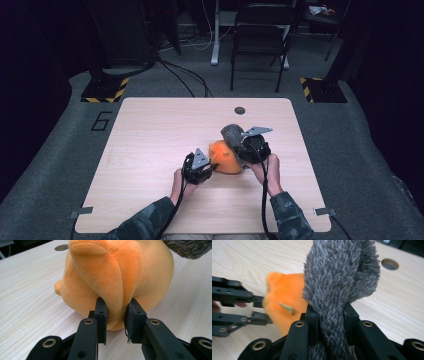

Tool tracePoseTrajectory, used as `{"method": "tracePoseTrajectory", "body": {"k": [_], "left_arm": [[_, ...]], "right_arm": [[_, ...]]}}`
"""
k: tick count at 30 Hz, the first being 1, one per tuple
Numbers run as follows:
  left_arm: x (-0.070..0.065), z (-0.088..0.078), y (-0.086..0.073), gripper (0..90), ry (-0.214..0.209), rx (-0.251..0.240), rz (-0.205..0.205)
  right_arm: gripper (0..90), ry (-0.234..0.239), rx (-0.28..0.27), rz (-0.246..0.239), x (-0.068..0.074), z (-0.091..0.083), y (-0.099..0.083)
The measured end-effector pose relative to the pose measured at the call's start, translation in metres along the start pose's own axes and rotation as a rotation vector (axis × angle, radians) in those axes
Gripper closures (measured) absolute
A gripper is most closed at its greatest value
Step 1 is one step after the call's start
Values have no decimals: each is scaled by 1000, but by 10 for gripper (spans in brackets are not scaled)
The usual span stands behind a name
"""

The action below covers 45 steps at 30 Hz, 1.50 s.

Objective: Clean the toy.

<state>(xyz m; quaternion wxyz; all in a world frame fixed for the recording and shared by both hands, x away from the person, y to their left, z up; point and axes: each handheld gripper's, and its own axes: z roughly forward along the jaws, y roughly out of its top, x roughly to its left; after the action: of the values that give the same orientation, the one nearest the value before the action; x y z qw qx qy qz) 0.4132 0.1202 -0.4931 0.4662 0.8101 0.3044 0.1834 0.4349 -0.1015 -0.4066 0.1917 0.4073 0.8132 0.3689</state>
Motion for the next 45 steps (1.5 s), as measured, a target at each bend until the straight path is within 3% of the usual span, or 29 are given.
{"method": "tracePoseTrajectory", "body": {"k": [3, 6, 7, 9, 13, 20, 27, 34, 40, 45], "left_arm": [[1, -7, 5, 733, -24, -7, -58], [1, -10, 6, 732, -25, -4, -65], [0, -10, 5, 731, -29, -5, -81], [0, -9, 6, 726, -24, -2, -60], [1, -5, 3, 704, -31, 20, -26], [1, -4, 0, 698, -31, 28, 24], [1, -3, -1, 698, -36, 21, 25], [1, -2, -1, 698, -38, 22, 29], [1, -3, -2, 697, -47, 7, 22], [1, -3, -1, 697, -46, 2, 26]], "right_arm": [[721, 39, -40, 5, 6, -13, 7], [721, 84, -73, 1, 15, -19, 13], [720, 98, -68, 6, 18, -18, 13], [720, 116, -44, -8, 26, -10, 11], [715, 71, 9, -47, 29, 7, 5], [711, 24, 41, -35, 15, 15, -2], [710, -23, 60, -52, 9, 17, -4], [709, -47, 81, -28, -2, 19, -10], [709, -53, 112, 26, -19, 23, -16], [711, -96, 146, 63, -30, 28, -26]]}}
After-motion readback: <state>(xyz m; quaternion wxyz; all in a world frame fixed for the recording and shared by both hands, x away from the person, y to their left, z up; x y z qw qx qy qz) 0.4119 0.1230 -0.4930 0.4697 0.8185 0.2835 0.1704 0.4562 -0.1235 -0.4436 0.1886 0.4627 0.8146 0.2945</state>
